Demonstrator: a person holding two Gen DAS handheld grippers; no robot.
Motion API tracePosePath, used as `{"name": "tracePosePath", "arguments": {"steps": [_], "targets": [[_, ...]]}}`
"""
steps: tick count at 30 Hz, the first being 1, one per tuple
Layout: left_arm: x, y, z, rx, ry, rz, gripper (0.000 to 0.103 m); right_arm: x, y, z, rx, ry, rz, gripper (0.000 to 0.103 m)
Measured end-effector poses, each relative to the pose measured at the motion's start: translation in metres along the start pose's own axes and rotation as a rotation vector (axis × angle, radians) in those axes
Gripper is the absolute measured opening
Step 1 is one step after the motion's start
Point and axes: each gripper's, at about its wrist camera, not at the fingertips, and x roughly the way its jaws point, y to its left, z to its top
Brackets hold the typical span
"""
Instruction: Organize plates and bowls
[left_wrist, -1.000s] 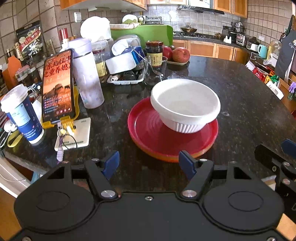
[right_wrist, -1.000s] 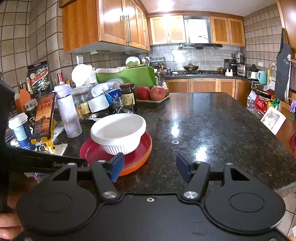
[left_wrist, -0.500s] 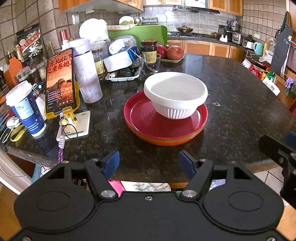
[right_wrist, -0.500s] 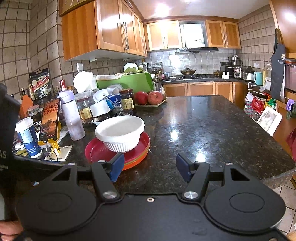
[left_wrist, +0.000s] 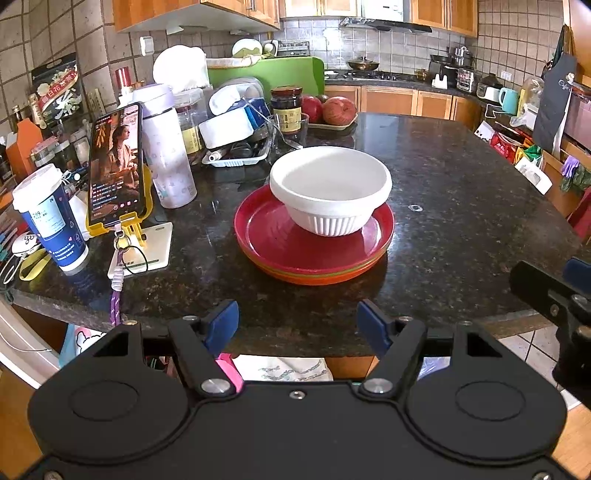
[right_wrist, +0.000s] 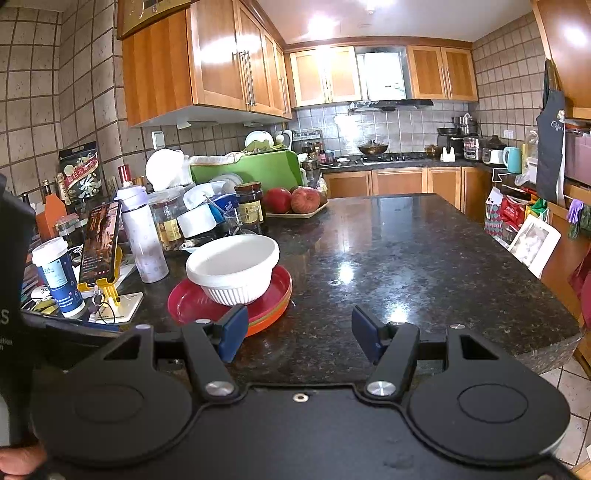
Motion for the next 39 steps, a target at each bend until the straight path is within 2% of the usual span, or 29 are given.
{"name": "tracePosePath", "arguments": {"steps": [39], "targets": [[-0.0080, -0.0028, -0.0007, 0.009, -0.012, -0.024, 0.073, -0.0051, -0.0002, 0.0029, -0.014, 0.002, 0.016, 0.065]]}}
